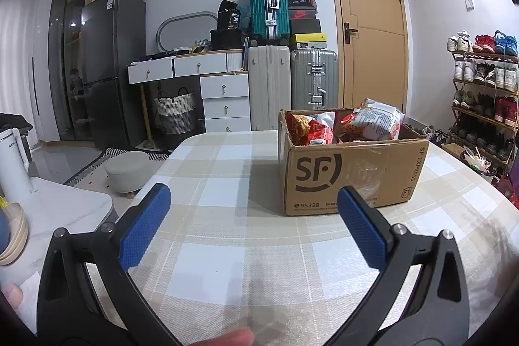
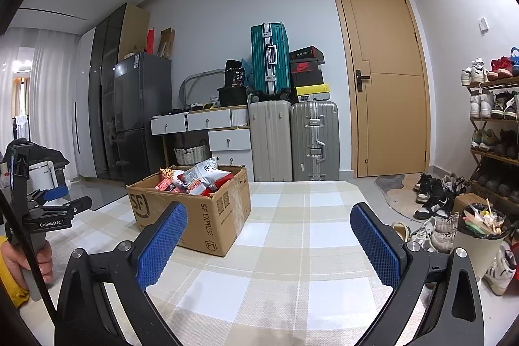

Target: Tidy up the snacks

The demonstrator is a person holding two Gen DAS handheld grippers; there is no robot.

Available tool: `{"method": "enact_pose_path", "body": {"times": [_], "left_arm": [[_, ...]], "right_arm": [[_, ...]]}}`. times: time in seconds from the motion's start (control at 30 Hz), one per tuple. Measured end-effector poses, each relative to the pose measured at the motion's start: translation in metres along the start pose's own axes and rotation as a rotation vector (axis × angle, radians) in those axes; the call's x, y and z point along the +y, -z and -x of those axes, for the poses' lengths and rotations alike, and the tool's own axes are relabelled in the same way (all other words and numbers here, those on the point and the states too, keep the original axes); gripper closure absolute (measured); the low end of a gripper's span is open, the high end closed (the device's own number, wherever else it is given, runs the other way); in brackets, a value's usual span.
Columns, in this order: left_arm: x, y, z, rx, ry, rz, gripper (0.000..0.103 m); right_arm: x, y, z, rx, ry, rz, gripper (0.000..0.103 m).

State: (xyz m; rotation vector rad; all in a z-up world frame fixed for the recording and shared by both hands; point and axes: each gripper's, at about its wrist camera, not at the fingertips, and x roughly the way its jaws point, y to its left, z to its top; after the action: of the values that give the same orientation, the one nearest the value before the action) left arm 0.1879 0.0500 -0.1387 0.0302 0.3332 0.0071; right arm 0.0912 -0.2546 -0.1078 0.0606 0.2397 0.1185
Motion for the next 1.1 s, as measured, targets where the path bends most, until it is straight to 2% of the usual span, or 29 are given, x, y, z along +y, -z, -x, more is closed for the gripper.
{"method": "enact_pose_path", "body": {"times": [1.1], "left_arm": [[-0.0008, 0.0007, -0.0002, -0.001, -0.001, -0.001, 0.000]], "right_arm": [[-0.0043, -0.0011, 0.0042, -0.014, 0.015, -0.001, 0.001]]}}
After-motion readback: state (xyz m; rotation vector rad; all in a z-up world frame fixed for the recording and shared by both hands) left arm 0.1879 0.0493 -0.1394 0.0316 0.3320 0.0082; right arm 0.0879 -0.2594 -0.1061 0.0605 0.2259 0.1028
